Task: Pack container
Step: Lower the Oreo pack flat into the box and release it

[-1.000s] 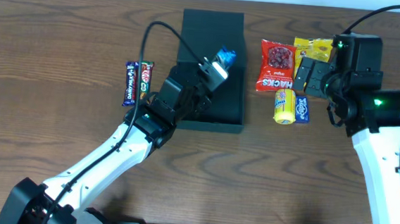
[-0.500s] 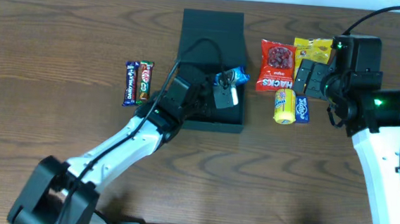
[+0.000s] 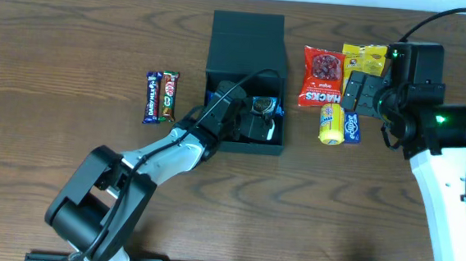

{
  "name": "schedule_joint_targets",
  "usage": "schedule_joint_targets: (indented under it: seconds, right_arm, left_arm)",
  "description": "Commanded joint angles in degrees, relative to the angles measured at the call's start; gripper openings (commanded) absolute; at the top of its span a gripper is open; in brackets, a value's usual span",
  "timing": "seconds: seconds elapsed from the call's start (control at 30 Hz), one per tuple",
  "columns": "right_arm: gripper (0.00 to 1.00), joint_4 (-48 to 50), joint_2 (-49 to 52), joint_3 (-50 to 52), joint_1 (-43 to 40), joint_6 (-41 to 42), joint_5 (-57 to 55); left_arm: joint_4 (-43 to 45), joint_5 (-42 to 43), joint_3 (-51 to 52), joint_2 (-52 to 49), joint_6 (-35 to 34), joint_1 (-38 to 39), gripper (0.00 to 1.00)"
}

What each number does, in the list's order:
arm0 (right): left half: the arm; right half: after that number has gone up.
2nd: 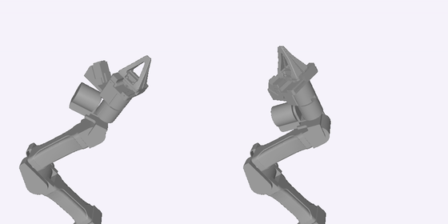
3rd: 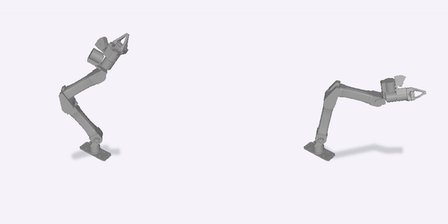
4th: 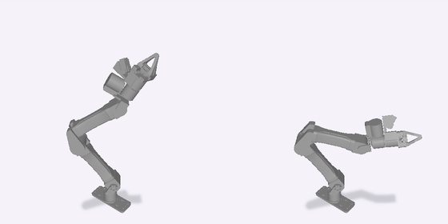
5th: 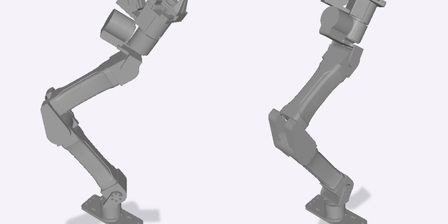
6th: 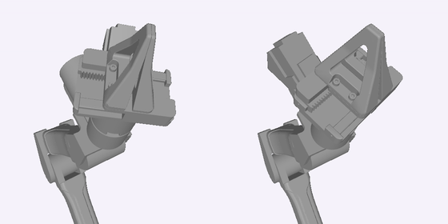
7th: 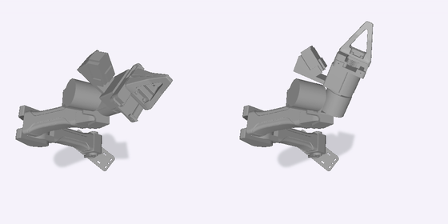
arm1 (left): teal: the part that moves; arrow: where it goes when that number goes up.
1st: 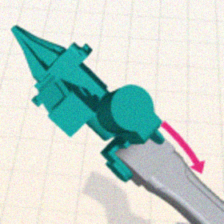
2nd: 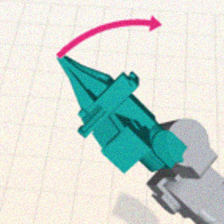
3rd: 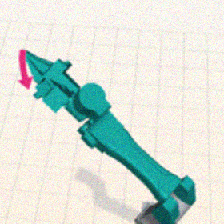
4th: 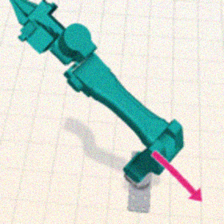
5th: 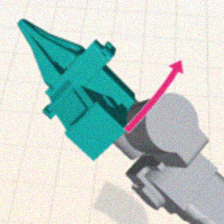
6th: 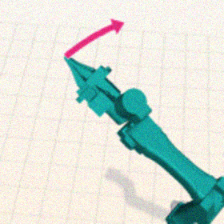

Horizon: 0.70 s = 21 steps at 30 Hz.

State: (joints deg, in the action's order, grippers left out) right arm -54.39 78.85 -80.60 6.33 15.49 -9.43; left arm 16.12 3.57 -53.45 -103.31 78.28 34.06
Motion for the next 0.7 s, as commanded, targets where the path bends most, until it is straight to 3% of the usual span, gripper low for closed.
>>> schedule_joint_targets:
  seconds: [0.0,0.13,0.27,0.3,0.43,0.67]
  right_arm:
    - [0.99,0.0,-0.2,0.2,-0.4,0.1,0.0]
    - [0.99,0.0,-0.2,0.2,-0.4,0.1,0.0]
    - [0.99,0.0,-0.2,0.2,-0.4,0.1,0.0]
    - [0.99,0.0,-0.2,0.2,-0.4,0.1,0.0]
    - [0.99,0.0,-0.2,0.2,-0.4,0.1,0.0]
    - [0.99,0.0,-0.2,0.2,-0.4,0.1,0.0]
  left_arm:
    - [2.5,-1.0,-1.5,-1.9,2.9,-0.4,0.06]
    - [5.1,-1.0,-1.5,-3.8,2.9,-0.4,0.09]
    - [5.8,-1.0,-1.5,-4.0,2.0,-0.4,0.49]
    - [6.4,-1.3,-1.5,-4.0,1.3,-0.4,0.7]
    - [9.8,-2.9,-1.5,-4.0,-3.1,-0.4,0.95]
    - [14.8,-9.0,-1.5,-3.9,-9.5,-0.3,0.95]
